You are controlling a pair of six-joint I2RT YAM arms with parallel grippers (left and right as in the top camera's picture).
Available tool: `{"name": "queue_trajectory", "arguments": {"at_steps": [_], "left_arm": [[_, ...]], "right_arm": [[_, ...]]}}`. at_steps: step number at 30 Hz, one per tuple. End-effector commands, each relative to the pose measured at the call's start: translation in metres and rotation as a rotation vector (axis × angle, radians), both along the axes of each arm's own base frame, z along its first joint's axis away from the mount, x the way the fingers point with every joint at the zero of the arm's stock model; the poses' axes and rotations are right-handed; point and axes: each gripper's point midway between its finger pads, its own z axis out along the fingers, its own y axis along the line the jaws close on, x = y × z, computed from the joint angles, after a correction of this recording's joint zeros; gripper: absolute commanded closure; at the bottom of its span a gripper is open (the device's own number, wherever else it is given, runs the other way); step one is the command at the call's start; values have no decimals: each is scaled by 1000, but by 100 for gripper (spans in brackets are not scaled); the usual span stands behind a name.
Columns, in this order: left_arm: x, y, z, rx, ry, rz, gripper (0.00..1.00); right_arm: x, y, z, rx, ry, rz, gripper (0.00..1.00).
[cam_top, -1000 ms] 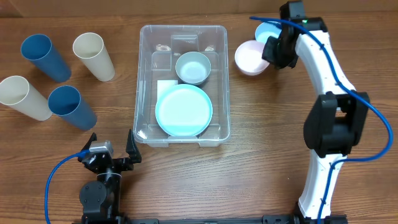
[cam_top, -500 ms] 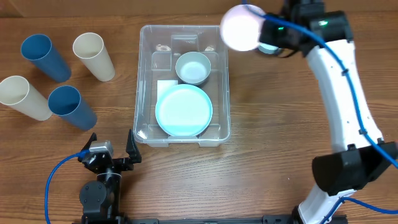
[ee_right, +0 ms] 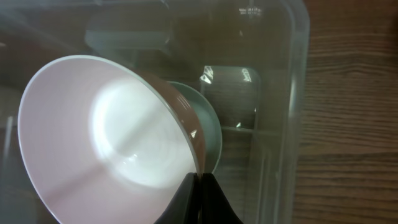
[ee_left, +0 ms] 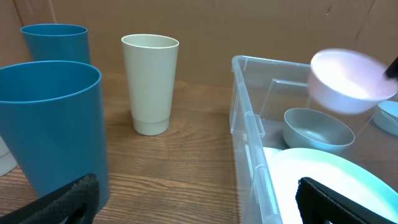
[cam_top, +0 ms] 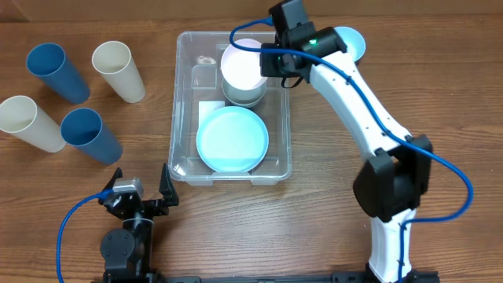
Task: Pack container
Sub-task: 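Carry the pink bowl over the bin and lower it onto the grey bowl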
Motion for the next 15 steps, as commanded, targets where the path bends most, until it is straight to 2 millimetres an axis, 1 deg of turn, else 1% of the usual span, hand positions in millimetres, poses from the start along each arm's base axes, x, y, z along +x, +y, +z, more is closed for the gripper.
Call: {"name": "queue_trajectory", "arguments": {"at_steps": [1,3,5,6,7,8,9,11,13,15], "left_arm": [[0,-1,0,14,-4,-7,0],[0,-1,0,14,-4,-7,0],[0,-1,0,14,-4,-7,0],[0,-1,0,14,-4,-7,0],[0,-1,0,14,-4,-7,0],[0,-1,0,14,-4,-7,0],[0,-1,0,14,-4,-7,0],[0,-1,0,14,-4,-7,0],[0,-1,0,14,-4,-7,0],[0,-1,0,14,-4,-7,0]], "right_arm": [[9,3,1,8,-25,-9,96],[11,4,-8,5,-18,-9,96],[12,5,-23,-4,9,-8,96],[11,6,-27,-2,20,-4,96],[11,7,-31,-2,27,-2,94],[11,6,-31,-3,29,-1,86],[11,6,-31,-4,29,2,81],[10,7,-31,-4,28,12,76],[8,10,-31,4,36,37,73],[5,12,-26,15,40,51,73]]}}
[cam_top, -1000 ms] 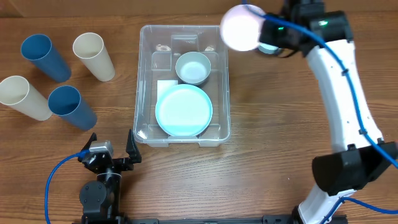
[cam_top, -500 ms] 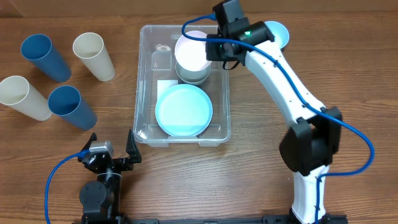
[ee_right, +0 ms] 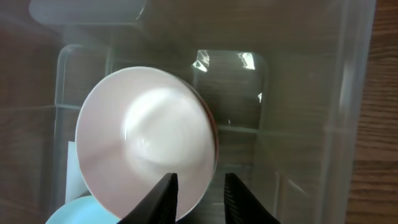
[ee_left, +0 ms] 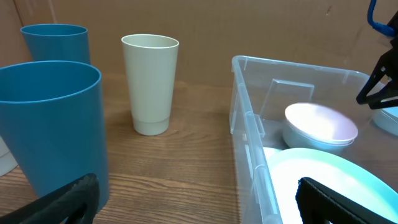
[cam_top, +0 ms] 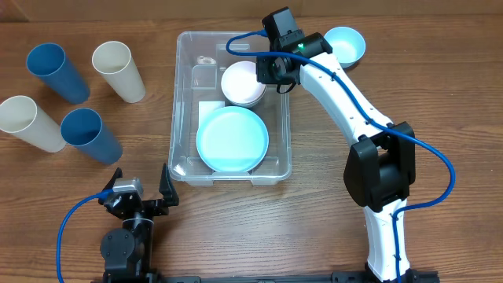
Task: Pack container
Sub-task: 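Carry the pink bowl over the bin and lower it onto the grey bowl, then move the right gripper to the light-blue bowl's rim and grasp it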
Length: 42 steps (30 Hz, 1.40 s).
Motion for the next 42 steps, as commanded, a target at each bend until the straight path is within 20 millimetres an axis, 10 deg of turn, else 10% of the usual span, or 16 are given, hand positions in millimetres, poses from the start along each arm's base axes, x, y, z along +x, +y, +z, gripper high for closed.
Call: {"name": "queue_trajectory", "arguments": {"at_steps": [1,7,12,22,27,42], "left_arm": [[0,0,0,14,-4,-7,0],[0,0,0,14,-4,-7,0],[0,0,0,14,-4,-7,0],[0,0,0,14,-4,-7,0],[0,0,0,14,-4,-7,0],[0,0,0,14,-4,-7,0]], "right_arm": [[0,8,20,38,-22,41,73],[-12,1,114,63,-109,56,68],[-8,-71,165,-45,-194,-134,60],[46,-230,70,-14,-8,-455,60],[68,-243,13,-19,38,-476,59],[92,-240,-71,-3,89,-489,60]]}}
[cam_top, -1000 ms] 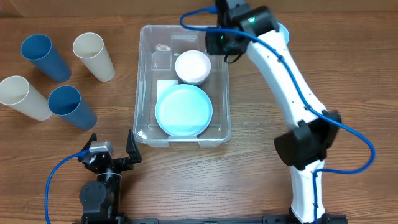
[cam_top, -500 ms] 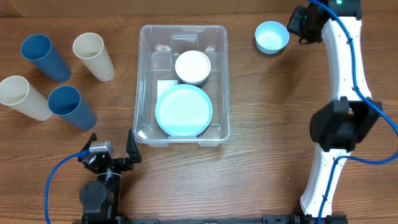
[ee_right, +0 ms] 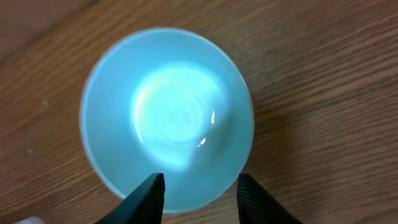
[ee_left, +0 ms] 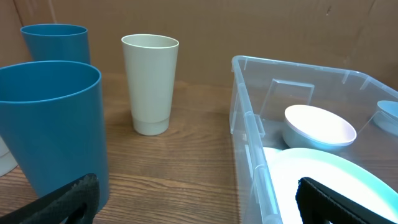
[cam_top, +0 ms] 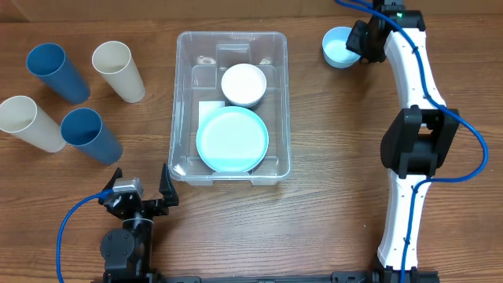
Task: Pack container
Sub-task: 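Move the right gripper to the light-blue bowl's rim and grasp it, then carry the light-blue bowl into the bin onto the pink bowl, release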
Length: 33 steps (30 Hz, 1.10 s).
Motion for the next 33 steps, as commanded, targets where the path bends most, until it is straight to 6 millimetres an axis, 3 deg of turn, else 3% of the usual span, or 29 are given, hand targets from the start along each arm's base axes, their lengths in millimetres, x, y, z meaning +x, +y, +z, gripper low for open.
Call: {"name": "queue_trajectory", "arguments": {"at_steps": [1,5,11,16,21,26,30,33], "left_arm": [[0,0,0,14,-4,-6,0],[0,0,0,14,-4,-6,0],[0,0,0,14,-4,-6,0],[0,0,0,14,-4,-6,0],[0,0,0,14,-4,-6,0],[0,0,0,14,-4,-6,0],[0,0,0,14,-4,-6,0],[0,0,0,14,-4,-6,0]], "right_arm": [[-1,2,-34,14,54,-4,60],[-2,2,-45,14,68,-4,61],[-1,-2,-46,9,67,-19,96],[-8,-13,-38,13,88,-52,96],[-18,-16,12,10,57,-52,96],[-38,0,87,-1,-16,2,96],[-61,31,151,-13,-100,85,96],[-80,71,185,-23,-150,196,96]]}}
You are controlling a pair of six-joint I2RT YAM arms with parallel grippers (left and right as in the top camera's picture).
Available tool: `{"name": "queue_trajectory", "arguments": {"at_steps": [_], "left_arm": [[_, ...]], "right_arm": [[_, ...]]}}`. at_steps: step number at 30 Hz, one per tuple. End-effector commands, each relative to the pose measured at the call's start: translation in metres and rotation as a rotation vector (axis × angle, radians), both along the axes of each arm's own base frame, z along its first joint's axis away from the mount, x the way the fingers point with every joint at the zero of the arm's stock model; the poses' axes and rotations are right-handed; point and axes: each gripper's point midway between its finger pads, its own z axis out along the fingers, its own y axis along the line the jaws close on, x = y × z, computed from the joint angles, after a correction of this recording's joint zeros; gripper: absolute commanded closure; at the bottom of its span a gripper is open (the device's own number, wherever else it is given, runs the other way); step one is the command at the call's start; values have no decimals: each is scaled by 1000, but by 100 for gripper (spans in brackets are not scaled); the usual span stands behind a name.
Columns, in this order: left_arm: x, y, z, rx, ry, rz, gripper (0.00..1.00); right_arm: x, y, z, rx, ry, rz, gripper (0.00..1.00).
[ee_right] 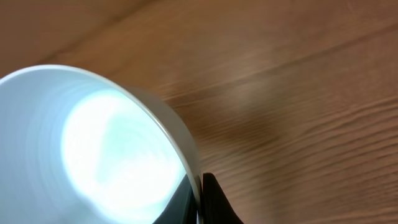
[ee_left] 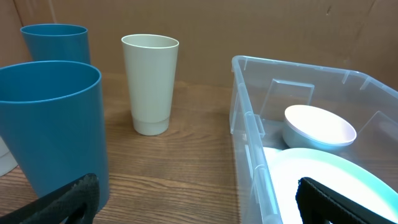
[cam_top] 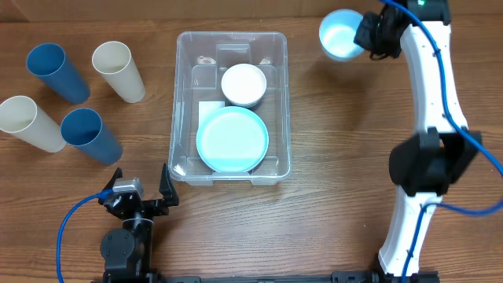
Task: Pack container
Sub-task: 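Carry the light-blue bowl into the bin onto the pink bowl, release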
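Observation:
The clear plastic container [cam_top: 181, 102] stands at the table's middle. Inside it lie a light blue plate [cam_top: 232, 140] and, behind that, a white bowl [cam_top: 243, 82] nested on another bowl. To the container's upper right, my right gripper [cam_top: 368, 35] is shut on the rim of a light blue bowl [cam_top: 339, 35], held off the table; the right wrist view shows the rim pinched between the fingers [ee_right: 200, 190]. My left gripper [cam_top: 140, 192] rests open at the front left; its view takes in the container [ee_left: 249, 134], plate [ee_left: 323, 180] and white bowl [ee_left: 318, 126].
Four cups stand left of the container: a dark blue one [cam_top: 56, 72] and a cream one [cam_top: 118, 71] at the back, another cream one [cam_top: 30, 123] and another dark blue one [cam_top: 90, 135] nearer the front. Bare wood lies right of the container.
My right gripper was open over the light blue bowl on the table. Now it is shut on the bowl's rim, and the bowl is lifted and tilted. The left arm has not moved.
My right gripper held the white bowl over the container's back, above a grey-green bowl. It then stood open with the white bowl nested on that bowl. Later it was open over the light blue bowl at the back right, which it now holds lifted.

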Motion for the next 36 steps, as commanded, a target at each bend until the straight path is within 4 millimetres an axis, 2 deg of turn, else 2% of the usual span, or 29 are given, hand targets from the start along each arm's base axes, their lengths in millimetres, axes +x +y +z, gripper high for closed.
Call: {"name": "queue_trajectory", "arguments": {"at_steps": [1,3,7,11,14,22,36], "left_arm": [[0,-1,0,14,-4,-7,0],[0,-1,0,14,-4,-7,0],[0,-1,0,14,-4,-7,0],[0,-1,0,14,-4,-7,0],[0,-1,0,14,-4,-7,0],[0,-1,0,14,-4,-7,0],[0,-1,0,14,-4,-7,0]], "right_arm": [[-21,58,57,-17,-111,158,96],[-28,90,58,-18,-115,226,96],[-37,152,43,-35,-109,338,96],[-37,186,24,-38,-99,391,96],[-30,192,2,-42,-67,396,96],[-14,203,-78,-58,47,407,96],[-15,218,-101,-38,77,451,96]]}}
